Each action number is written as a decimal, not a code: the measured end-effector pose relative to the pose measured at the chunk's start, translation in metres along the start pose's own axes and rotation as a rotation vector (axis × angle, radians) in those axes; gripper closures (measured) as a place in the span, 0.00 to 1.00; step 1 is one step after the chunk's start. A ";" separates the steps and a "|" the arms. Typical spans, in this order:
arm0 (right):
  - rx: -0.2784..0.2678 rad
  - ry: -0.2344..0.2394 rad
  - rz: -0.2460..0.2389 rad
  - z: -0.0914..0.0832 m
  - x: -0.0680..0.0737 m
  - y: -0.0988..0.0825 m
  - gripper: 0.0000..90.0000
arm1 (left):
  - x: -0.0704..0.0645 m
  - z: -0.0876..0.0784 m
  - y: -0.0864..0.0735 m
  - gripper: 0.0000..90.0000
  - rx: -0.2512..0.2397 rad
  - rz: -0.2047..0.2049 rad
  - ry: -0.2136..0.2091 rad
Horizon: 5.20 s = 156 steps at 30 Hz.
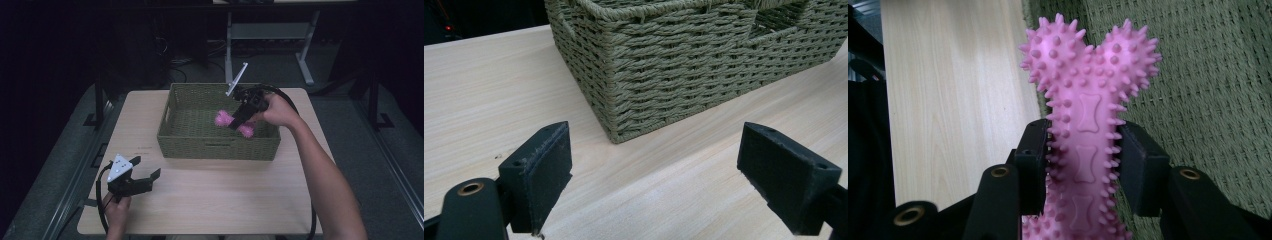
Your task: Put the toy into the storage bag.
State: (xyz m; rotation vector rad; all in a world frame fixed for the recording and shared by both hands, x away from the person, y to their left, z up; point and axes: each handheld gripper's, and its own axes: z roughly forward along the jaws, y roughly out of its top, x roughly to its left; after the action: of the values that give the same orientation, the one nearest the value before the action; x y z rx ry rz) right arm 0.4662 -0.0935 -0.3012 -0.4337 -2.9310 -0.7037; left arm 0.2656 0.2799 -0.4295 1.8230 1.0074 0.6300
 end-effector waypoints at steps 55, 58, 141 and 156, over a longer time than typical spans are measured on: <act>0.070 0.024 0.118 0.054 -0.049 -0.022 0.64 | -0.001 0.001 0.000 0.15 0.001 0.002 -0.001; 0.078 0.024 0.124 0.057 -0.049 -0.024 0.64 | -0.001 0.001 0.000 0.15 0.001 0.002 0.000; 0.050 0.002 0.142 0.053 -0.034 -0.026 0.46 | 0.000 -0.003 0.000 0.15 -0.004 0.001 -0.002; -0.005 -0.022 0.151 0.030 -0.028 -0.031 0.40 | -0.001 0.000 0.000 0.15 0.003 0.005 -0.001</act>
State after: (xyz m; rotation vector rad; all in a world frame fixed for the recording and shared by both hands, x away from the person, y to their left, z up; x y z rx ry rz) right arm 0.4826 -0.1133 -0.3455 -0.6595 -2.8780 -0.6906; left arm 0.2650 0.2793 -0.4294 1.8284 1.0041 0.6312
